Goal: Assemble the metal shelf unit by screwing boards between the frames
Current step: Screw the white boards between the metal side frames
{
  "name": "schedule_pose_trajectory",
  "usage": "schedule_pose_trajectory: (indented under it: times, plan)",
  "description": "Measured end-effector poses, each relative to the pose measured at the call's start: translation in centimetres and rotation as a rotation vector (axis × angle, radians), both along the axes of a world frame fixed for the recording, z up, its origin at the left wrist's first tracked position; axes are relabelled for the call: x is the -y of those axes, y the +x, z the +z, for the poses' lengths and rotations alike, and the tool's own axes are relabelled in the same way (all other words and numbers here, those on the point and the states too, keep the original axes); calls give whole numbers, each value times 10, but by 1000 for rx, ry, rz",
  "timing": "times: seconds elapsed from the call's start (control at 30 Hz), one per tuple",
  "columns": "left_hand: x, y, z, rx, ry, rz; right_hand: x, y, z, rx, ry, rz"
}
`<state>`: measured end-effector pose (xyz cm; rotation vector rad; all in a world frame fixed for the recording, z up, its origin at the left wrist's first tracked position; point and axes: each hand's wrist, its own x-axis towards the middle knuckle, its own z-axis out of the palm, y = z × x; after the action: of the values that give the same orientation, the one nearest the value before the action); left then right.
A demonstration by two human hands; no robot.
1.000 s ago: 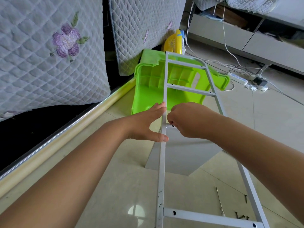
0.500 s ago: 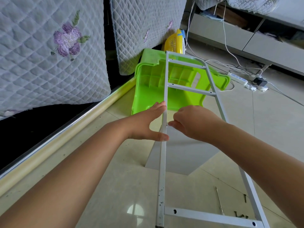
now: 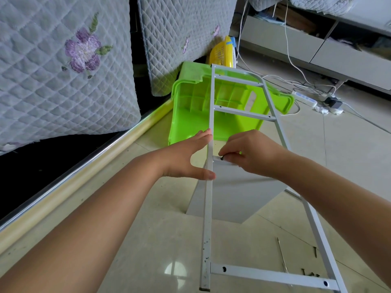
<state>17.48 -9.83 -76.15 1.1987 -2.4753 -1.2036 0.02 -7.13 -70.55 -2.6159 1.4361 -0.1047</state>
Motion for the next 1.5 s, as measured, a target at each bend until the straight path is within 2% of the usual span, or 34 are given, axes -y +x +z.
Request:
schedule_pose_trajectory:
  times: [0.37, 0.63, 0.8, 0.93, 1.2, 1.4, 1.5]
  plan:
    - [-1, 1, -2, -38, 7, 19, -2, 9, -9, -256, -38, -108]
    - [-1, 0, -1, -26, 13, 11, 0, -13, -3, 82, -4, 17]
    - [-1, 0, -1, -25, 8, 12, 1, -8, -11, 67, -55, 100]
    - [-1, 0, -2, -25, -2, 15, 4, -6, -12, 56, -84, 28]
    - [0, 0, -2, -22, 0, 17, -1, -6, -12, 56, -17, -53]
    - [0, -1, 5, 44, -30, -3, -16, -53, -13, 140, -122, -159]
    - [-7, -11, 17, 148, -168, -36, -37, -91, -19, 146, -169, -244]
